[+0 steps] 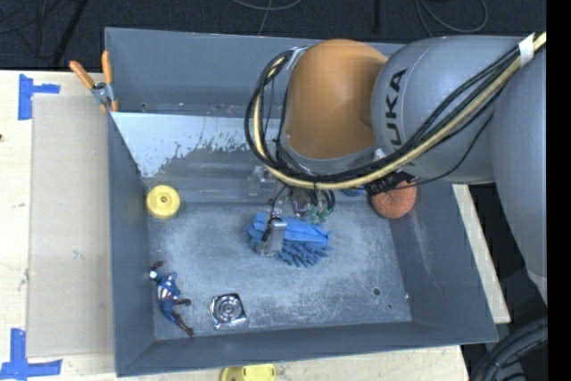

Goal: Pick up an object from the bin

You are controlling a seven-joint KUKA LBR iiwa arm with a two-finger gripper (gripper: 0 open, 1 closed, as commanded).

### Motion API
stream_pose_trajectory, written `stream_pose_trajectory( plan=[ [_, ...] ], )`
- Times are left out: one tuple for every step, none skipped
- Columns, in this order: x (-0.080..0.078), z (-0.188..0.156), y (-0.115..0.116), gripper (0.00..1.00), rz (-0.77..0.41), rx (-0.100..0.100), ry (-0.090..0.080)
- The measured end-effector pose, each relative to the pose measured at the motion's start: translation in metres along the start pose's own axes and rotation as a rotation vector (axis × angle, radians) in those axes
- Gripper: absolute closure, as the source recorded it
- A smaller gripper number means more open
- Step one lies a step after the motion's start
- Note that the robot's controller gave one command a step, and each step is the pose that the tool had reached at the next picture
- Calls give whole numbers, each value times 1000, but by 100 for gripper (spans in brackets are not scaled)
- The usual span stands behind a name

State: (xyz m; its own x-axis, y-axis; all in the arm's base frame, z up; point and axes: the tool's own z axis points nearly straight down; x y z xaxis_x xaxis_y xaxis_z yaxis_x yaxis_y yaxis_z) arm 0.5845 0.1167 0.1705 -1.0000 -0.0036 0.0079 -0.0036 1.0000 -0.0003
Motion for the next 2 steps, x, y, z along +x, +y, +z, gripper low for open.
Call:
stream_pose_trajectory(
  plan=[
    [-1, -5, -1, 0, 2, -1, -7],
    [-1, 18, -11, 0, 54, -1, -9]
  ],
)
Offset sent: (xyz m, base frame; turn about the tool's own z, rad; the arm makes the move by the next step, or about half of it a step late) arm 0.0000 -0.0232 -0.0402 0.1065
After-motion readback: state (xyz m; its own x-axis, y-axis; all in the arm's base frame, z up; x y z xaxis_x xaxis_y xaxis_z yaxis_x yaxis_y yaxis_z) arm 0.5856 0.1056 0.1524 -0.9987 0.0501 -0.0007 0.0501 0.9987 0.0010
